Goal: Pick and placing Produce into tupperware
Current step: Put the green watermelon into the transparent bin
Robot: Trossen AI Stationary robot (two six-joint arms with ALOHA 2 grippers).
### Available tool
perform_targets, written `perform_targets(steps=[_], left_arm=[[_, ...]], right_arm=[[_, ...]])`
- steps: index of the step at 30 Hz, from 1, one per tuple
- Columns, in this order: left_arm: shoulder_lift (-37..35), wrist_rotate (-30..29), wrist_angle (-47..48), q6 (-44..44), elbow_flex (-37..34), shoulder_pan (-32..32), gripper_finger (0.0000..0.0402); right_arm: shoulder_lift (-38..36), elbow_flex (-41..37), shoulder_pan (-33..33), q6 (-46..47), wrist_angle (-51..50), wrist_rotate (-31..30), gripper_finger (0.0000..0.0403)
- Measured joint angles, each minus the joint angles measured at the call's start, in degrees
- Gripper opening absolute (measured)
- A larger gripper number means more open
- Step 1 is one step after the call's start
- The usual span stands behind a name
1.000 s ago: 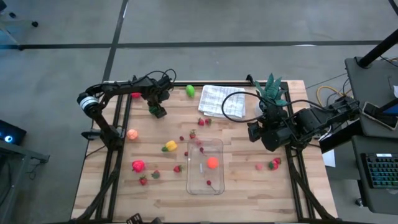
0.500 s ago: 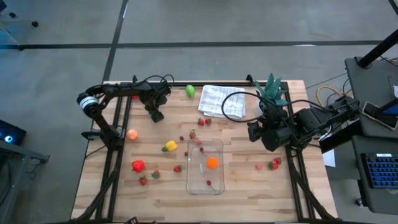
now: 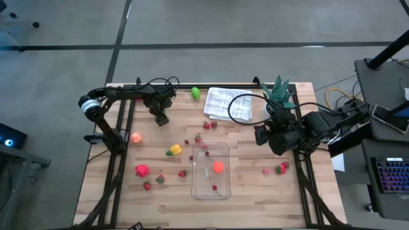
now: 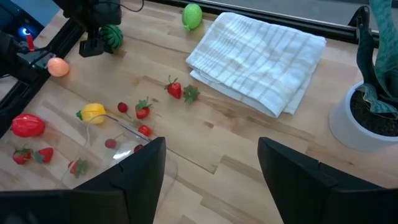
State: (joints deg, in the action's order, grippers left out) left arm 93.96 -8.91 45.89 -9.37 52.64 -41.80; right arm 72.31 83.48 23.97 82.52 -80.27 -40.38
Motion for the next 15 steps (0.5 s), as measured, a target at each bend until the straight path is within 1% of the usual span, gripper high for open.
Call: perform_targets(steps=[8,11,13,15], left_arm=[[-0.6,-0.7,-0.8,0.3,2.1,0.9,0.0275],[-2.0,-0.6,-0.8,1.2,3.6,2.1,0.0275],[-4.2,0.6,-0.7,1.5,4.2,3.3,0.0274],[-6.9,3.7,-0.4,1.8,4.8,5.1,0.0274]], right_arm=[[0.0,0.0,0.0,0.0,0.0,0.0,0.0247],[0.0,0.0,0.0,0.0,0.0,0.0,0.0247],[0.0,0.0,0.0,0.0,0.0,0.0,0.0247],[0.0,0.0,0.0,0.0,-0.1,0.0,0.0247]])
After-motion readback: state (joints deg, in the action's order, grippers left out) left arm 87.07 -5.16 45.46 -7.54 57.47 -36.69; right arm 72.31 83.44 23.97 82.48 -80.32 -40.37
